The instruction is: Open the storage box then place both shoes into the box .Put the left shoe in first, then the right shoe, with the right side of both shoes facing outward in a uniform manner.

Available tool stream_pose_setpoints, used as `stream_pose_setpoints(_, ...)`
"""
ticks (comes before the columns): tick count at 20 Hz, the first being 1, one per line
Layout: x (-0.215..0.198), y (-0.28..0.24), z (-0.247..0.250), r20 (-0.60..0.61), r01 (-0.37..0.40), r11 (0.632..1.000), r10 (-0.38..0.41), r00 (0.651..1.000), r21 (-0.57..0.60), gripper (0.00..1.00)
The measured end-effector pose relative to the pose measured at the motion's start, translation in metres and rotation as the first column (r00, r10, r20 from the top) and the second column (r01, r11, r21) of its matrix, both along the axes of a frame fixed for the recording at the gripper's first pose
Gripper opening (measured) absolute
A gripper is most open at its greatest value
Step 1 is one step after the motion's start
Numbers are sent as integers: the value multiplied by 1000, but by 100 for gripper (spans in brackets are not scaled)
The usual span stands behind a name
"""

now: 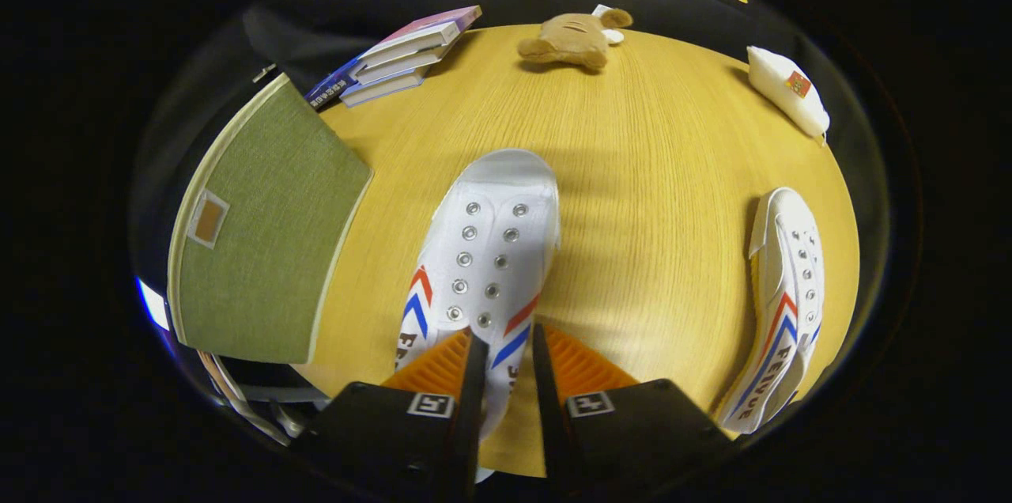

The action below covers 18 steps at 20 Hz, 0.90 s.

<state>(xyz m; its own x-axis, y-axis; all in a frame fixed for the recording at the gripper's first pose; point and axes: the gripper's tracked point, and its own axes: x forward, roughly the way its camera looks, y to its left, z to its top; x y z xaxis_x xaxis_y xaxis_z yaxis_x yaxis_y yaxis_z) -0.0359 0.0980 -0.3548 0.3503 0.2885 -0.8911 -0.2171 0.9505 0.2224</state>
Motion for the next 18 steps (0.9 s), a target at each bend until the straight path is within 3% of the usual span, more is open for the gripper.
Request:
stream_pose_setpoints(3, 3, 1, -3, 3, 55, 998, -55, 998, 3, 12)
stream_pose_setpoints(6, 3, 1, -1, -33, 177, 982, -176, 984, 69, 6)
stream_pose_setpoints(12, 1, 11, 35, 23, 209, 973, -213, 977, 99, 5)
stream_pose_setpoints(18, 12, 17, 124, 113, 252, 954, -271, 956, 160, 5)
